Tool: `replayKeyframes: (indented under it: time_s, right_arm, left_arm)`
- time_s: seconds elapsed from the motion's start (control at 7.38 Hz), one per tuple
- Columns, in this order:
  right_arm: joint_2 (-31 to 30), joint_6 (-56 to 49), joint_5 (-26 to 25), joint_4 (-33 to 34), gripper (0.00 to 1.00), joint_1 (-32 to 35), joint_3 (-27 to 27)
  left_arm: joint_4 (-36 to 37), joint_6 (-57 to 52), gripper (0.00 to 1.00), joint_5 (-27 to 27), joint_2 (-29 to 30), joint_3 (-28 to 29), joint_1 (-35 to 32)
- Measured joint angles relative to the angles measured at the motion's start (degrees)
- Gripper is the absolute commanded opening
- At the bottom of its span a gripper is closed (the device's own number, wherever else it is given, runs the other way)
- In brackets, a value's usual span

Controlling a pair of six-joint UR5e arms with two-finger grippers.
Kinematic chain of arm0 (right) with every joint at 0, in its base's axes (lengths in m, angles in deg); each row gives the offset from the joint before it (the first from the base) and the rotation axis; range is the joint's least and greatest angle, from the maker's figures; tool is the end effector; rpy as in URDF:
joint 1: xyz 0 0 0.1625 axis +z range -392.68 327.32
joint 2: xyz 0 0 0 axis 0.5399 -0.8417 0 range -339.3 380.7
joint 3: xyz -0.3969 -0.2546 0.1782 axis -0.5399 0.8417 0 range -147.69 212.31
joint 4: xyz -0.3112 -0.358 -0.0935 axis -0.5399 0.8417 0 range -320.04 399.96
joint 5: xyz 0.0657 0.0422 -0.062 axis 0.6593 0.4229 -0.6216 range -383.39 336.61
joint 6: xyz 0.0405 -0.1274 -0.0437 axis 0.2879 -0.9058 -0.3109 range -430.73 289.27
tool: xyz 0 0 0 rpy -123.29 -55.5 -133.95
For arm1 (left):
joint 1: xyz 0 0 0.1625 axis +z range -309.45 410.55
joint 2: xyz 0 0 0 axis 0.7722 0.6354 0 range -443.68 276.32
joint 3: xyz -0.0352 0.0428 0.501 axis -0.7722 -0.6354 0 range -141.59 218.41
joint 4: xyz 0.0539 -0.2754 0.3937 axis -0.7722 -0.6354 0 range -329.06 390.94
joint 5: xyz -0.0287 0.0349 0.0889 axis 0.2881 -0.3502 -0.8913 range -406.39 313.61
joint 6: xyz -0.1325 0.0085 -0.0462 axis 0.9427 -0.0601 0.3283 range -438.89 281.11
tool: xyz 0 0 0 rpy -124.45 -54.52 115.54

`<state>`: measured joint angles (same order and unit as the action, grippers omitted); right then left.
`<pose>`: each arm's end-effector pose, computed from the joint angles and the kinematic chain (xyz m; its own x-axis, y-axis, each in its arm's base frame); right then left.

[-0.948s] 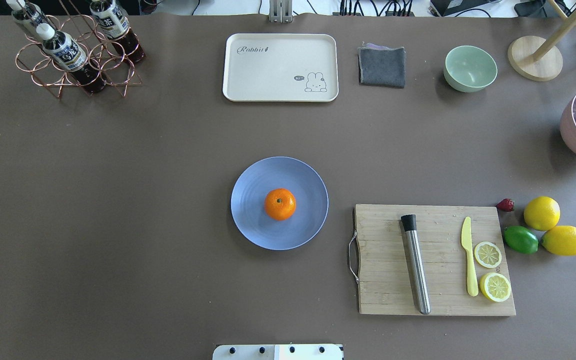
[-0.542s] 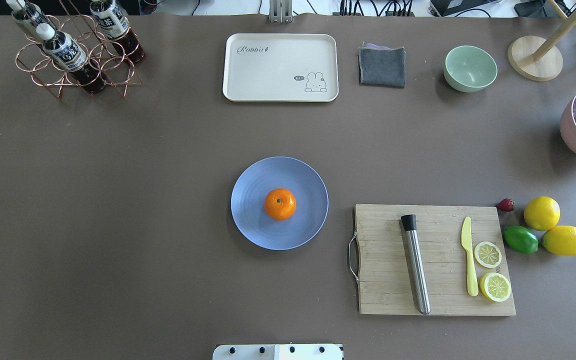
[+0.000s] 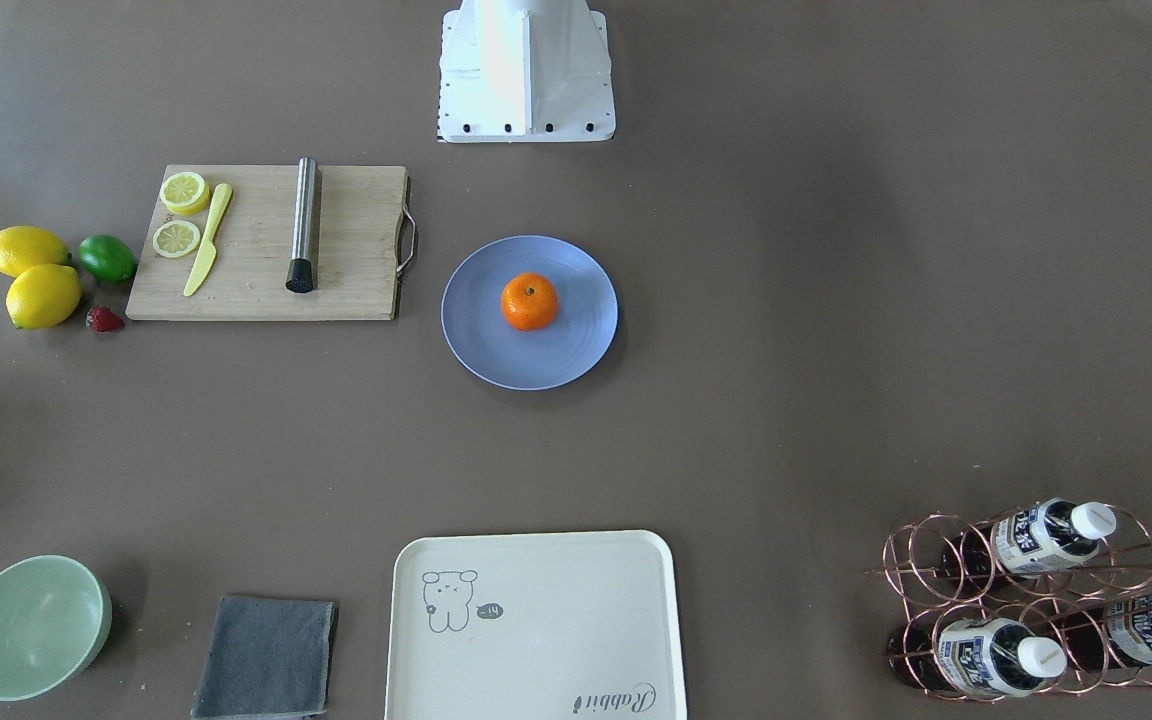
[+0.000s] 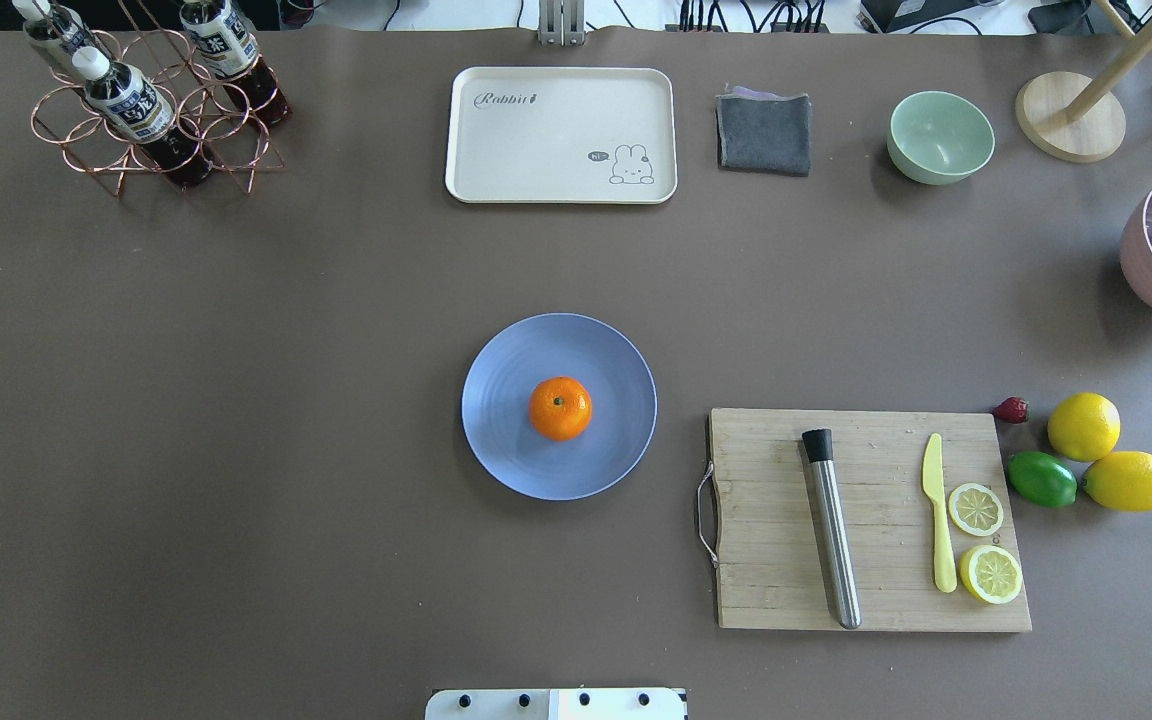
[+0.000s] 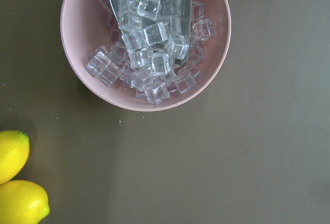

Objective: Pick orange to plate

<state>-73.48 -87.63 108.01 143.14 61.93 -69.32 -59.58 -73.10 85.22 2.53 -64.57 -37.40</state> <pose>0.0814 -0.5078 0.7200 0.7336 -0.1677 0.6585 0.1394 0.9856 0.0957 -0.0205 -0.5426 0.6779 0.7430 0.0386 -0.6682 0.0399 0.9940 0.1018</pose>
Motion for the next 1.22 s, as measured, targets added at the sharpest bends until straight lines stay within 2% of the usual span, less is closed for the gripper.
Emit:
replayKeyframes:
  time_s: [0.41,1.22]
  right_arm:
    - [0.0,0.3,0.1,0.0,1.0,-0.2,0.4]
    - [0.5,0.3,0.1,0.0,1.0,-0.9,0.5]
  left_arm:
    - [0.1,0.0,0.98,3.2,-0.3,0.6,-3.3]
    - [-0.1,0.1,0.98,3.7,-0.2,0.9,-3.9]
